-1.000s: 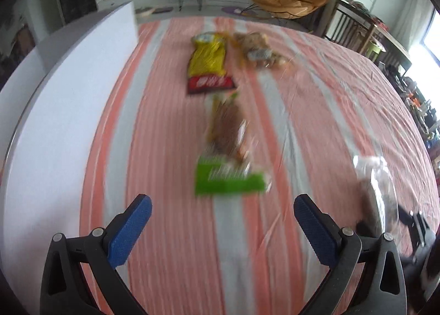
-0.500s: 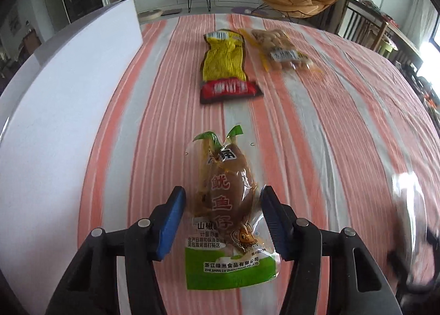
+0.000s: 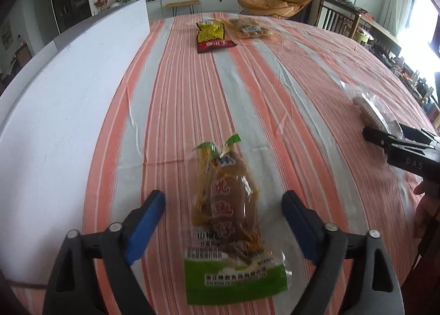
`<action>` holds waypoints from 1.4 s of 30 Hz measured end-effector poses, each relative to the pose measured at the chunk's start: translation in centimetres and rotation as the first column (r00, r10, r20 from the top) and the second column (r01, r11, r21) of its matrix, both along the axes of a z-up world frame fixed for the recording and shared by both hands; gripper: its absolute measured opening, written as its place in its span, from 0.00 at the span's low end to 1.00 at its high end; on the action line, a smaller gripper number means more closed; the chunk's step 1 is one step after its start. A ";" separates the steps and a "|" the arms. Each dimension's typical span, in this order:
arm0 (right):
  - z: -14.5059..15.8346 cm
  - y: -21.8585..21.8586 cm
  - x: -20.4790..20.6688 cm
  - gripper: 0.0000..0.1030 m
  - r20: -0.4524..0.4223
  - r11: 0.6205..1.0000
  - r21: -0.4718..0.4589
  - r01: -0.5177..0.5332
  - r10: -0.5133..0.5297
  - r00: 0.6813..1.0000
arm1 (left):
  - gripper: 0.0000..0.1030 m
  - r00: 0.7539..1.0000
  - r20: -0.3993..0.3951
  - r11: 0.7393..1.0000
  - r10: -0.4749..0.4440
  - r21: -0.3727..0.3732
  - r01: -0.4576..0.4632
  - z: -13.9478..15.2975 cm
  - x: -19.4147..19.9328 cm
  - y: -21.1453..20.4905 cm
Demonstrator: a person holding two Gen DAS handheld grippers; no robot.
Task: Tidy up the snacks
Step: 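Carry both held packets up and over the white box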
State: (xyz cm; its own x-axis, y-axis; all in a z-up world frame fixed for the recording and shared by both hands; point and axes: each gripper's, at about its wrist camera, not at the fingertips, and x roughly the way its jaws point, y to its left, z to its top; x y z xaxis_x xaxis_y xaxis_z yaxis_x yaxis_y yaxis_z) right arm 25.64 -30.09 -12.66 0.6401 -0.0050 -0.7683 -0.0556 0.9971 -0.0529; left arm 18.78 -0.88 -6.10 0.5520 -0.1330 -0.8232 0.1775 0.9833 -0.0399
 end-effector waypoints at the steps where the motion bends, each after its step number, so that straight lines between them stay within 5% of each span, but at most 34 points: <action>1: 0.0 0.1 0.0 0.87 -0.001 1.000 0.003 0.000 0.000 1.000 | 0.88 1.000 0.002 1.000 0.003 0.008 -0.003 -0.1 0.2 0.0; 5: -0.1 0.0 -0.1 0.87 -0.003 1.000 0.012 0.001 0.000 1.000 | 1.00 1.000 0.017 1.000 -0.009 0.025 0.008 -0.5 0.5 -0.2; 33: -0.1 -0.1 0.0 0.87 -0.005 1.000 0.016 0.000 0.000 1.000 | 1.00 0.999 0.035 1.000 0.006 0.021 -0.007 -0.5 0.1 0.0; 39: -0.1 -0.1 0.3 0.96 -0.035 0.998 0.036 -0.048 0.049 0.998 | 1.00 0.995 -0.094 0.999 -0.037 0.022 0.039 0.0 1.8 0.5; 42: 0.3 -0.1 1.5 0.95 -0.154 0.994 0.047 -0.100 0.106 0.982 | 1.00 0.985 -0.172 1.000 -0.007 0.003 0.008 0.3 3.1 1.1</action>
State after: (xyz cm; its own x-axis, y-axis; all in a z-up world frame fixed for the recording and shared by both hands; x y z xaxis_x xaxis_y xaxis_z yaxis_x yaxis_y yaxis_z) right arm 27.17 -30.23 -12.33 0.5077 0.0863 -0.8572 -0.1628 0.9867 0.0029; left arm 21.84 0.19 -5.80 0.4009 -0.1334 -0.9063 0.1756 0.9822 -0.0669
